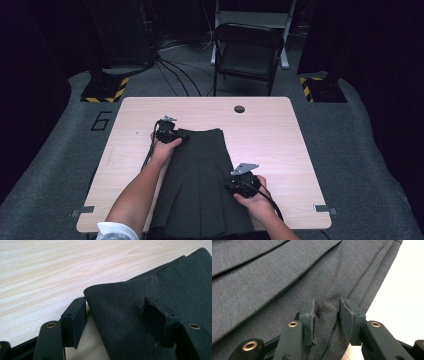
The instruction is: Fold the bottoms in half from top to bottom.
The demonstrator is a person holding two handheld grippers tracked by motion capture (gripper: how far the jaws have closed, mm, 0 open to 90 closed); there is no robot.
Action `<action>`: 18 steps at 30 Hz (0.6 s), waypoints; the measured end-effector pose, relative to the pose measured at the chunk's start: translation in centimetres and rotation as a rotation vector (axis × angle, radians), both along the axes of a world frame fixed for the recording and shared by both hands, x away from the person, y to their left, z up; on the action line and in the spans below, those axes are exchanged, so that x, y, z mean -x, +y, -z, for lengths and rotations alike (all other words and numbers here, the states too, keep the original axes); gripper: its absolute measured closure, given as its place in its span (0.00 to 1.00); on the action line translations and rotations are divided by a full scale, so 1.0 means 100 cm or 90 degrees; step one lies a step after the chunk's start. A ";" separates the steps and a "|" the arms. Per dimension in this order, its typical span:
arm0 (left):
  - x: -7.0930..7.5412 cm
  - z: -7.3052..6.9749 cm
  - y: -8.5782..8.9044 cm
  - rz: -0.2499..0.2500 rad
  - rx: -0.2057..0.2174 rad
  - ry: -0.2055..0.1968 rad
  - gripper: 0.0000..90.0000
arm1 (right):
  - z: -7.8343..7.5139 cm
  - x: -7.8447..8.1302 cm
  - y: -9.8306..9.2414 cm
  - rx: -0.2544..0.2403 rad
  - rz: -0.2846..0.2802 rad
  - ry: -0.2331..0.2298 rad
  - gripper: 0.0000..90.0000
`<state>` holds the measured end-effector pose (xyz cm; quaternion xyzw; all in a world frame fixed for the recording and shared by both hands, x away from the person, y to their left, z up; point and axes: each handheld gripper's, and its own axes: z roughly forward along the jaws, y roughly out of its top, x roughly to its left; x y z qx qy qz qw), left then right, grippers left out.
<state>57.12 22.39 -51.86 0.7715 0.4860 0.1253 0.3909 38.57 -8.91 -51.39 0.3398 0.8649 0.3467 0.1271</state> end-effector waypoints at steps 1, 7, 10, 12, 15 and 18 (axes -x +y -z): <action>0.000 0.000 0.000 0.001 0.002 0.003 0.40 | 0.000 0.001 0.000 -0.004 0.003 0.002 0.72; 0.001 -0.007 0.001 0.003 0.019 0.006 0.47 | 0.000 0.000 0.000 -0.005 0.002 0.001 0.72; 0.001 -0.015 0.000 0.012 0.025 -0.002 0.52 | 0.000 0.000 -0.001 -0.004 0.001 0.003 0.72; 0.001 -0.020 0.000 0.018 0.029 0.005 0.57 | 0.000 0.000 0.000 -0.005 0.002 0.003 0.72; 0.001 -0.026 -0.001 0.029 0.032 0.004 0.70 | 0.000 0.000 -0.001 -0.005 0.000 0.002 0.72; 0.002 -0.029 -0.002 0.032 0.028 0.004 0.77 | 0.000 0.000 -0.001 -0.003 -0.001 0.005 0.72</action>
